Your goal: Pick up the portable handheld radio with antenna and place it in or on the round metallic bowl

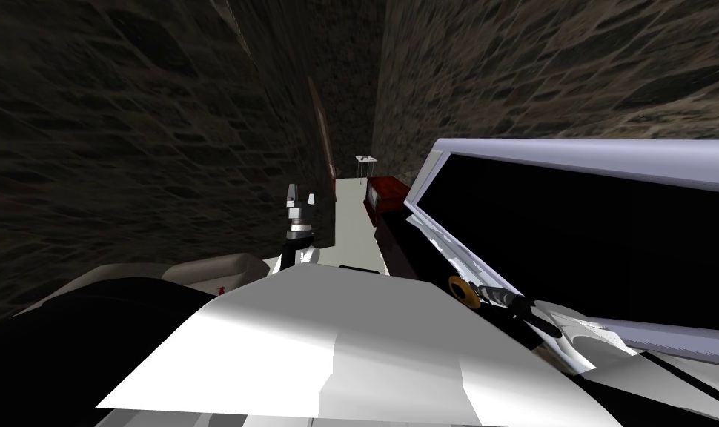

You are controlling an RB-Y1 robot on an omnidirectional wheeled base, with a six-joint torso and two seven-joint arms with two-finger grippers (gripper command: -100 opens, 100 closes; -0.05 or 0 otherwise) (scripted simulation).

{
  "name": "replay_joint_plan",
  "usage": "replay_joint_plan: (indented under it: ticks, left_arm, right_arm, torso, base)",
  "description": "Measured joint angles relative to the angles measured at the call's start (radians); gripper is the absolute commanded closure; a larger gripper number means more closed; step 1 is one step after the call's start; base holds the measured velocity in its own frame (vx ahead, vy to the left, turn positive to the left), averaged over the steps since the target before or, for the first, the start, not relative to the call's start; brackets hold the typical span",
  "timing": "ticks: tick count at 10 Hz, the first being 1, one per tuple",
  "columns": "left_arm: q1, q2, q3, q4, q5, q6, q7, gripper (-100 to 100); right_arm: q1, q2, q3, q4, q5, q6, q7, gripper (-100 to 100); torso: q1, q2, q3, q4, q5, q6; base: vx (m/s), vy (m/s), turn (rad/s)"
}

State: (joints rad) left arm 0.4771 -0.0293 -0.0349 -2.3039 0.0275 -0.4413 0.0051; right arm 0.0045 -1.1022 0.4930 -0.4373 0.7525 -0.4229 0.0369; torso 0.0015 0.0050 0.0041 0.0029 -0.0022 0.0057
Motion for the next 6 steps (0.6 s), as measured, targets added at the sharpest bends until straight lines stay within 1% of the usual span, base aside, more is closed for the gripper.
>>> replay_joint_plan:
  ticks: [1, 2, 3, 4, 5, 6]
  left_arm:
    - [0.0, 0.0, 0.0, 0.0, 0.0, 0.0, 0.0, 0]
    - [0.0, 0.0, 0.0, 0.0, 0.0, 0.0, 0.0, 0]
    - [0.0, 0.0, 0.0, 0.0, 0.0, 0.0, 0.0, 0]
    - [0.0, 0.0, 0.0, 0.0, 0.0, 0.0, 0.0, 0]
    - [0.0, 0.0, 0.0, 0.0, 0.0, 0.0, 0.0, 0]
    - [0.0, 0.0, 0.0, 0.0, 0.0, 0.0, 0.0, 0]
  right_arm:
    - [0.003, -0.012, 0.007, -0.003, -0.007, -0.002, -0.013, -100]
    - [0.003, -0.03, 0.022, -0.009, -0.012, -0.007, -0.028, -100]
    - [0.021, -0.063, 0.041, -0.04, -0.024, -0.006, -0.057, -100]
    - [0.031, -0.089, 0.057, -0.06, -0.035, -0.006, -0.082, -100]
    - [0.018, -0.085, 0.052, -0.028, -0.042, -0.024, -0.071, -100]
    - [0.017, -0.084, 0.051, -0.023, -0.042, -0.03, -0.065, 0]
  torso:
    - [-0.001, 0.0, 0.0, 0.0, 0.0, 0.0]
    - [-0.001, 0.0, 0.0, 0.0, 0.0, 0.0]
    - [-0.001, 0.0, 0.0, 0.0, 0.0, 0.0]
    - [0.0, 0.0, 0.0, 0.0, 0.0, 0.0]
    - [-0.001, 0.0, 0.0, 0.0, 0.0, 0.0]
    - [-0.002, -0.001, 0.0, 0.0, -0.001, 0.0]
  base:
    - [-0.009, 0.03, 0.048]
    - [-0.01, 0.041, 0.081]
    - [-0.014, 0.05, 0.063]
    - [-0.012, 0.033, 0.013]
    - [-0.004, 0.011, -0.002]
    - [0.0, 0.0, 0.0]
